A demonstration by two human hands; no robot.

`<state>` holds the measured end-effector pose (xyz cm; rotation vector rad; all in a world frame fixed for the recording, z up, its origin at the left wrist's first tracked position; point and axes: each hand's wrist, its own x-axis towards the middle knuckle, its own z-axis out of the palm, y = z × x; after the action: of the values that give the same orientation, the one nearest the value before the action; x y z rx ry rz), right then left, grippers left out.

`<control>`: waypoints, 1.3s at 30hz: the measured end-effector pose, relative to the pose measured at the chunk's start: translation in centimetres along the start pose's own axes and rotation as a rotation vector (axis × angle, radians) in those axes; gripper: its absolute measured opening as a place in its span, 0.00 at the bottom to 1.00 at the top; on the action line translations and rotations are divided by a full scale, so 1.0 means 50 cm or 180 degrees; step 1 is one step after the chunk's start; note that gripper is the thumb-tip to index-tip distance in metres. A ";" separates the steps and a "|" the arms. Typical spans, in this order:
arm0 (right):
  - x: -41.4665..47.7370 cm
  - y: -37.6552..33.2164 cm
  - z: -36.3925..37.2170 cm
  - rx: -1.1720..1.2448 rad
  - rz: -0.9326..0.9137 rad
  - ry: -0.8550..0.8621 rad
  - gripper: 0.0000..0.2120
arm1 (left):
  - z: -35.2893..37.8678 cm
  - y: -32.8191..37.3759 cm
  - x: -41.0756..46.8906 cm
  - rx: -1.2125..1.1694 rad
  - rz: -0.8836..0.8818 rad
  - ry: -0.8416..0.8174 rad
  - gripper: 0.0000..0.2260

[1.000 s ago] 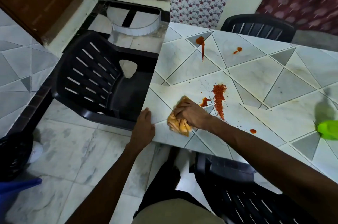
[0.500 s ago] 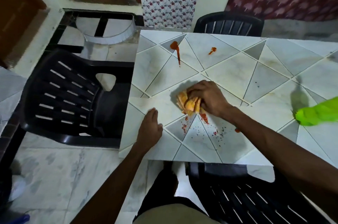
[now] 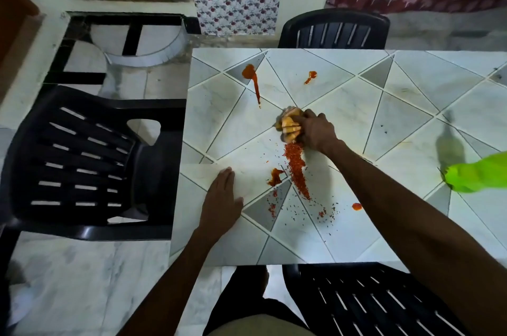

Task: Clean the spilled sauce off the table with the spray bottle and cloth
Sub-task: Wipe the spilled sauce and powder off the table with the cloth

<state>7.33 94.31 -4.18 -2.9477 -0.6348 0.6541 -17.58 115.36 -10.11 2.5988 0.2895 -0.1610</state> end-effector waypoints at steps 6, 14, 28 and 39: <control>-0.111 -0.024 0.050 -0.0324 -0.0510 -0.0061 0.24 | 0.002 0.021 -0.004 -0.0186 -0.0201 0.0047 0.33; -0.273 -0.074 0.118 -0.0159 -0.0611 -0.0002 0.21 | -0.005 0.019 -0.015 0.0068 -0.0024 -0.0026 0.32; -0.377 -0.031 0.128 0.1201 -0.0183 0.0866 0.22 | 0.000 0.027 -0.057 0.0286 -0.0080 -0.0442 0.37; -0.394 0.077 0.154 0.0836 0.1044 0.0611 0.17 | 0.005 0.027 -0.054 0.0299 -0.0135 -0.0513 0.37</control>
<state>-10.68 82.57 -3.95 -2.8352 -0.0424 0.4249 -19.91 113.61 -9.20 2.6536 0.2852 -0.4057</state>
